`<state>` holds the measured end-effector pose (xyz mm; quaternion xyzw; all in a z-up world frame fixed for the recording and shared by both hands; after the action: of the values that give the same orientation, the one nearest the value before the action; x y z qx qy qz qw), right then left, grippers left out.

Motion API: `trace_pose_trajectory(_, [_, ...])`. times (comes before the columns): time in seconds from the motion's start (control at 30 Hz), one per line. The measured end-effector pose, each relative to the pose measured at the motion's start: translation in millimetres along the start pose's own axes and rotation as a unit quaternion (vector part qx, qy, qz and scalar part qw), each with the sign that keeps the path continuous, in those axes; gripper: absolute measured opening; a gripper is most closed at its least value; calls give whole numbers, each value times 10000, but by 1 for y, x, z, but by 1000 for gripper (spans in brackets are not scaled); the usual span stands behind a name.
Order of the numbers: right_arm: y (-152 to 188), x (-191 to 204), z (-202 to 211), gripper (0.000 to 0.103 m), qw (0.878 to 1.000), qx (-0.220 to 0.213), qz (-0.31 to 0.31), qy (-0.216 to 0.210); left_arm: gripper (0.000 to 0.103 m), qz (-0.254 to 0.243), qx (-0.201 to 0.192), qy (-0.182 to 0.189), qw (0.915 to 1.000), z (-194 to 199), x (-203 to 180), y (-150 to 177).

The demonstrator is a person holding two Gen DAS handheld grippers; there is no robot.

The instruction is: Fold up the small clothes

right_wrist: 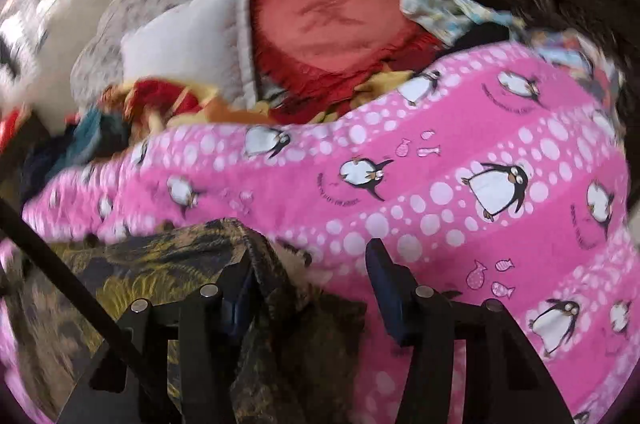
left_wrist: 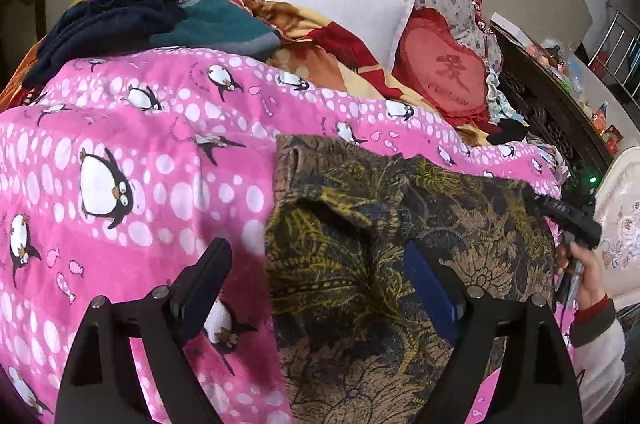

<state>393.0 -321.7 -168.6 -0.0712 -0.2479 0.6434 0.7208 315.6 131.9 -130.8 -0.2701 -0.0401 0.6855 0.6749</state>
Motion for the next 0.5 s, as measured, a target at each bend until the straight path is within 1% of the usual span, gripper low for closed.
trace_pose_trajectory(0.03, [0,0,7,57,9999,-107,40,91,87,-43,-21,-50,10000,1,1,0])
trace_pose_trajectory(0.1, [-1,0,18,64,9990,-280,185,308,87,-42,-42,-68,10000,3,4,0])
trace_pose_trajectory(0.13, [-1,-2,24,67,9990,-312,172,266,87,-10,-38,-30,10000,2,6,0])
trace_pose_trajectory(0.17, [-1,-4,28,67,9997,-229,39,-20,88,19,-18,-1,10000,1,7,-1])
trace_pose_trajectory(0.2, [1,-6,32,67,9990,-110,-112,-409,89,31,13,7,10000,0,8,-1])
trace_pose_trajectory(0.23, [2,-7,35,67,9975,-27,-193,-675,89,5,31,-21,10000,-3,7,-1])
trace_pose_trajectory(0.27, [3,-6,36,67,9973,-14,-186,-705,89,-45,17,-83,10000,-4,6,-2])
trace_pose_trajectory(0.33, [9,0,37,67,9987,-27,89,-505,89,-130,-20,-215,9997,-8,3,-5])
trace_pose_trajectory(0.43, [16,15,20,67,9977,162,415,-513,89,-268,8,-342,9991,-16,-4,-9])
trace_pose_trajectory(0.47, [16,17,15,67,9979,171,437,-449,89,-301,-12,-403,9987,-18,-7,-11])
trace_pose_trajectory(0.5, [16,18,11,65,9979,179,447,-424,89,-358,-43,-434,9984,-18,-10,-14])
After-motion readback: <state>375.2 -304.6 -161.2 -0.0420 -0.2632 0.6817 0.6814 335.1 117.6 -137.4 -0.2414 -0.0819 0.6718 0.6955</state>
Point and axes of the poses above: each gripper's, at about its wrist camera, not at the fingertips, and z roughly against the way its jaws point, x to its left, y to its underside, the point moved 6 cm from there along -z, roughly the way its jaws point, and after that the axes turned 12 degrees about x, right-handed, at the moved point
